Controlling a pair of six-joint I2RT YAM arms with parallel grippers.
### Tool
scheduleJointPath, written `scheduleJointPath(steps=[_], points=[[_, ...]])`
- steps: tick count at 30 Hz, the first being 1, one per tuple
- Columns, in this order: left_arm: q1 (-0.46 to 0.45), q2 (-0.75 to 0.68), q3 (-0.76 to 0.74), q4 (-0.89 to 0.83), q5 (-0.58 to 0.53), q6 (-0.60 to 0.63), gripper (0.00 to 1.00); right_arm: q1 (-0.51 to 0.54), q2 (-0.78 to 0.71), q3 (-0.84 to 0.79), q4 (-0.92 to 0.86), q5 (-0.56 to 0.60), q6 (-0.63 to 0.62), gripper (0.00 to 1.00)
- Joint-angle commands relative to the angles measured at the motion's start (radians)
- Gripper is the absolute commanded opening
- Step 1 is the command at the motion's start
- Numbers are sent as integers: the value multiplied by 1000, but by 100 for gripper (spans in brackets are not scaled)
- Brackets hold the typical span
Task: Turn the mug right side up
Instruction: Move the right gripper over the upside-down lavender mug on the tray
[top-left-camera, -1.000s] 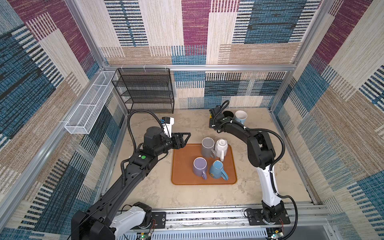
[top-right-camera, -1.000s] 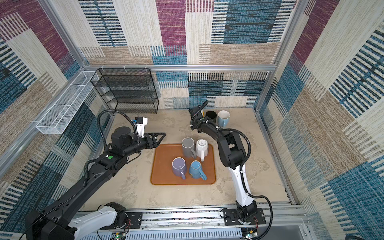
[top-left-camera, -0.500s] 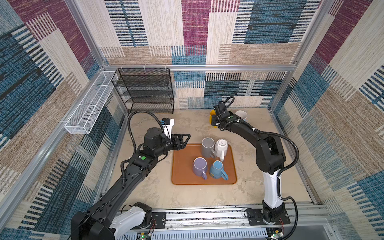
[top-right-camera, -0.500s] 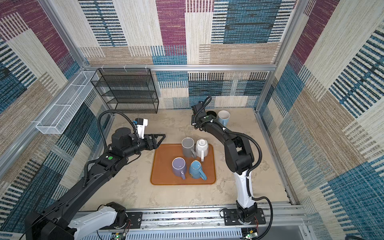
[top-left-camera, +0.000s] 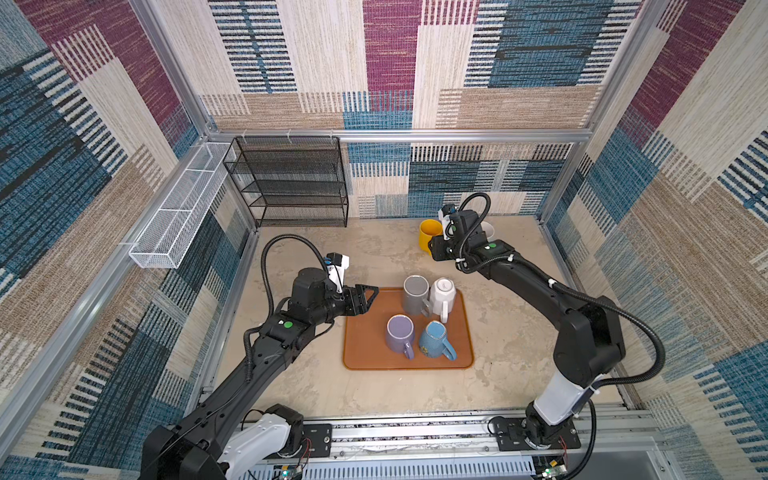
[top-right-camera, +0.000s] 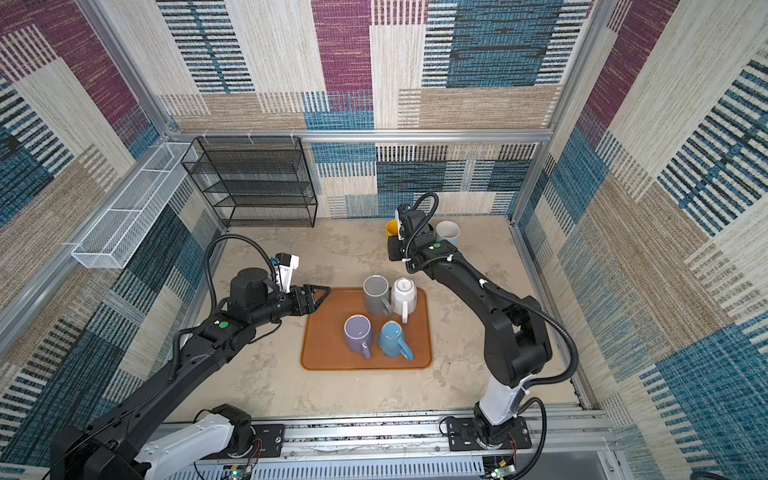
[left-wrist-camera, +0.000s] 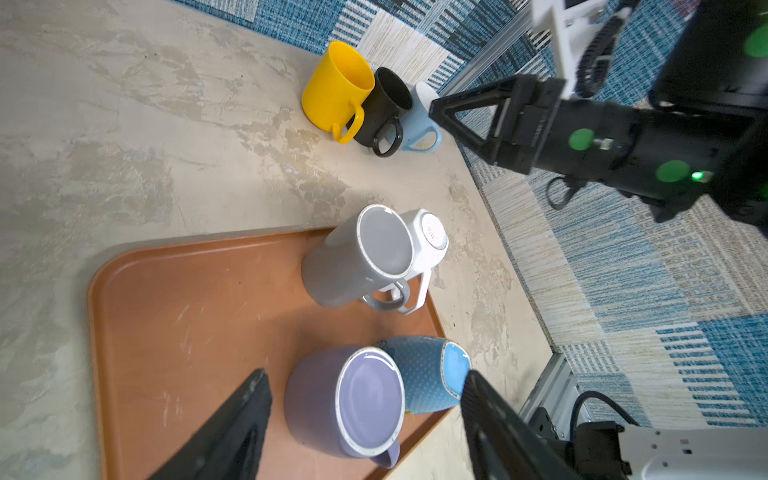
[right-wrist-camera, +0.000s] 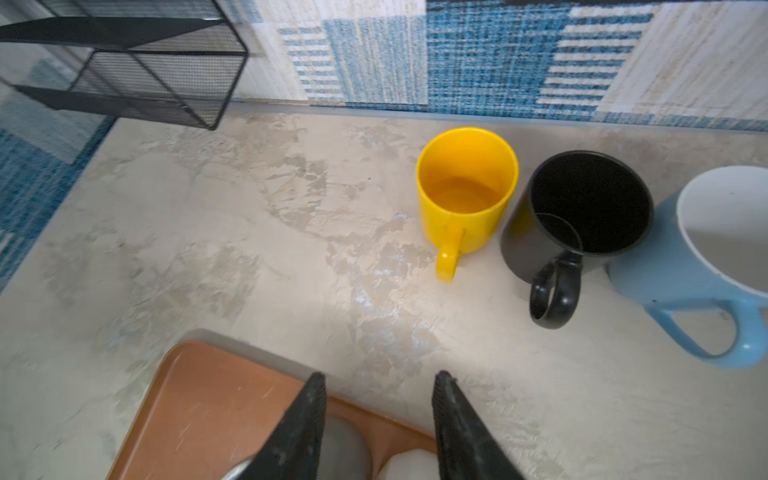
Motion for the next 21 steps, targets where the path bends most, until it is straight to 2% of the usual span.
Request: scheduleJointPath(steps=[1,4,6,15,21], points=[[0,-18,-23,-32,-5,26,73,0,-71,-59,43,-209,-52,45],[-1,-25,-40,-44,-18,19,73,8,-132,-133,63,-337,-41,46],[-1,-25,-43,-55,-30,18,73,31,-164,-182,80,-373,-18,47],[-2,-6,4,-127,-115,42,73,203,-298,-357,85,-377,31,44],[-1,-5,28,-151,-129,52,73,314,-381,-433,44,-357,67,43]])
